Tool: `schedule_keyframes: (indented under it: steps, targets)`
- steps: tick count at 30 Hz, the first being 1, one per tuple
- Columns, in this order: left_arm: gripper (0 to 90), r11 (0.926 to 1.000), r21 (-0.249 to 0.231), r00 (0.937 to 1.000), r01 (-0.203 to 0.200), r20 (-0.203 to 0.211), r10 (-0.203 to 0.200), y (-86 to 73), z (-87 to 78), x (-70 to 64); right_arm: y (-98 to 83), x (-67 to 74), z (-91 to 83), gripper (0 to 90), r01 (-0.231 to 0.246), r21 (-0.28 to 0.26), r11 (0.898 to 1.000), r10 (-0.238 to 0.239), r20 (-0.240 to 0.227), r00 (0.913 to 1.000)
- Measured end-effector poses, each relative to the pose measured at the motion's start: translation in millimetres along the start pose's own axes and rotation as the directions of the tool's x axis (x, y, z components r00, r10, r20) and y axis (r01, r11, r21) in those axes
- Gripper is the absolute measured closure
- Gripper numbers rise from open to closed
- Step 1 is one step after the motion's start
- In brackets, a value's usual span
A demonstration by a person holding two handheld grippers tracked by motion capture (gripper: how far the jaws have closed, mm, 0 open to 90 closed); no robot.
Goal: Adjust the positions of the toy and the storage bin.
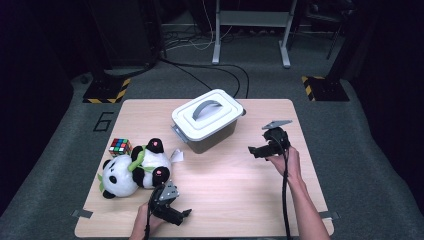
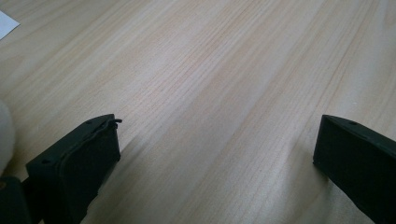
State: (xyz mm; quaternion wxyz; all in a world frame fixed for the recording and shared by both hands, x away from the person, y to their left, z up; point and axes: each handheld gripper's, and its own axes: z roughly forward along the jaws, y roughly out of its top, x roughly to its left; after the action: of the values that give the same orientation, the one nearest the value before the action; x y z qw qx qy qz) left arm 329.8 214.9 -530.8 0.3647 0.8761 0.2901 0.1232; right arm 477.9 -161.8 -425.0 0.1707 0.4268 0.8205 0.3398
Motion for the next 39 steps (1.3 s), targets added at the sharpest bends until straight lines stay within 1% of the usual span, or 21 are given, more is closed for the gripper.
schedule_keyframes:
  steps: [4,5,8,10,13,14,16,19,21,22,23,25,26,29,31,32,33,34,35,37,39]
  targets:
    - [0.5,1.0000,-0.001,1.0000,-0.003,0.000,0.003,0.0,-0.1,0.1,15.6,4.5,7.9,4.7,0.017,-0.004,1.000,-0.017,-0.014,0.9998]
    - [0.5,1.0000,-0.001,1.0000,-0.003,0.000,0.003,0.0,-0.1,0.1,19.4,6.8,10.2,4.9,0.015,-0.002,1.000,-0.015,-0.018,0.9997]
    - [0.8,1.0000,-0.002,1.0000,-0.002,0.000,0.002,-0.1,-0.2,0.0,30.1,12.2,17.1,5.9,0.035,-0.003,0.999,-0.035,-0.030,0.9989]
    - [0.8,1.0000,-0.002,1.0000,-0.002,0.001,0.002,-0.1,-0.2,0.0,35.5,14.1,20.2,6.7,0.039,-0.004,0.999,-0.040,-0.025,0.9989]
    - [1.0,1.0000,0.000,1.0000,-0.005,0.003,0.005,0.0,-0.6,0.1,46.0,13.9,25.7,8.7,0.035,-0.009,0.999,-0.035,-0.029,0.9989]
    - [1.1,1.0000,0.002,1.0000,-0.005,0.005,0.005,0.0,-0.7,0.2,48.7,12.7,27.0,9.4,0.043,-0.011,0.999,-0.043,-0.032,0.9985]
    - [1.2,1.0000,-0.002,1.0000,-0.004,-0.002,0.004,-0.1,-0.4,-0.2,55.8,11.4,29.5,11.2,0.041,-0.010,0.999,-0.041,-0.033,0.9986]
    - [1.3,1.0000,-0.006,1.0000,-0.006,-0.002,0.006,-0.3,-0.2,-0.3,66.6,8.4,33.2,13.4,0.048,-0.013,0.999,-0.048,-0.019,0.9986]
    - [1.3,1.0000,-0.009,1.0000,-0.004,0.004,0.004,-0.5,0.0,0.0,74.2,4.5,36.3,14.3,0.040,-0.010,0.999,-0.041,-0.020,0.9990]
    - [1.3,1.0000,-0.006,1.0000,-0.005,0.000,0.005,-0.3,-0.2,-0.2,77.9,3.6,37.4,14.7,0.024,-0.012,1.000,-0.024,-0.013,0.9996]
    - [1.3,1.0000,-0.006,1.0000,-0.005,-0.001,0.005,-0.3,-0.2,-0.2,81.8,0.7,38.7,15.6,0.029,-0.019,0.999,-0.030,-0.016,0.9994]
    - [1.4,1.0000,-0.005,1.0000,-0.008,0.000,0.008,-0.3,-0.3,-0.2,90.1,-2.9,41.0,18.9,0.009,-0.027,1.000,-0.009,-0.011,0.9999]
    - [1.4,1.0000,-0.005,1.0000,-0.006,0.000,0.006,-0.3,-0.2,-0.2,94.0,-4.7,42.2,19.9,0.006,-0.026,1.000,-0.006,-0.014,0.9999]
    - [1.4,1.0000,-0.006,1.0000,-0.004,0.001,0.004,-0.4,-0.2,-0.4,103.5,-7.9,45.1,26.5,-0.015,-0.030,0.999,0.015,0.005,0.9999]
    - [1.5,1.0000,-0.002,0.9999,-0.007,0.008,0.007,-0.2,-0.8,-0.1,108.8,-10.5,48.1,31.4,-0.018,-0.035,0.999,0.020,0.037,0.9991]
    - [1.5,1.0000,-0.007,1.0000,-0.004,0.004,0.004,-0.5,-0.4,-0.4,111.3,-12.5,49.9,33.3,-0.038,-0.032,0.999,0.039,0.031,0.9987]
    - [1.5,1.0000,-0.008,1.0000,-0.003,0.005,0.003,-0.5,-0.5,-0.3,113.6,-14.3,51.5,36.7,-0.043,-0.034,0.999,0.044,0.043,0.9981]
    - [1.8,0.9999,-0.011,1.0000,-0.001,0.000,0.001,-0.7,-0.3,-0.5,114.8,-14.8,52.6,39.5,-0.040,-0.045,0.998,0.043,0.066,0.9969]
    - [2.1,1.0000,-0.004,1.0000,-0.002,-0.002,0.002,-0.6,-0.8,-0.6,115.9,-15.4,54.3,40.8,-0.045,-0.047,0.998,0.048,0.071,0.9963]
    - [2.2,1.0000,-0.006,1.0000,-0.002,-0.004,0.002,-0.7,-0.9,-0.9,118.5,-17.2,59.6,43.3,-0.059,-0.034,0.998,0.061,0.063,0.9962]
    - [2.2,1.0000,-0.008,1.0000,0.004,-0.001,-0.004,-0.8,-0.8,-1.1,121.9,-19.4,62.1,47.3,-0.075,-0.034,0.997,0.077,0.073,0.9943]
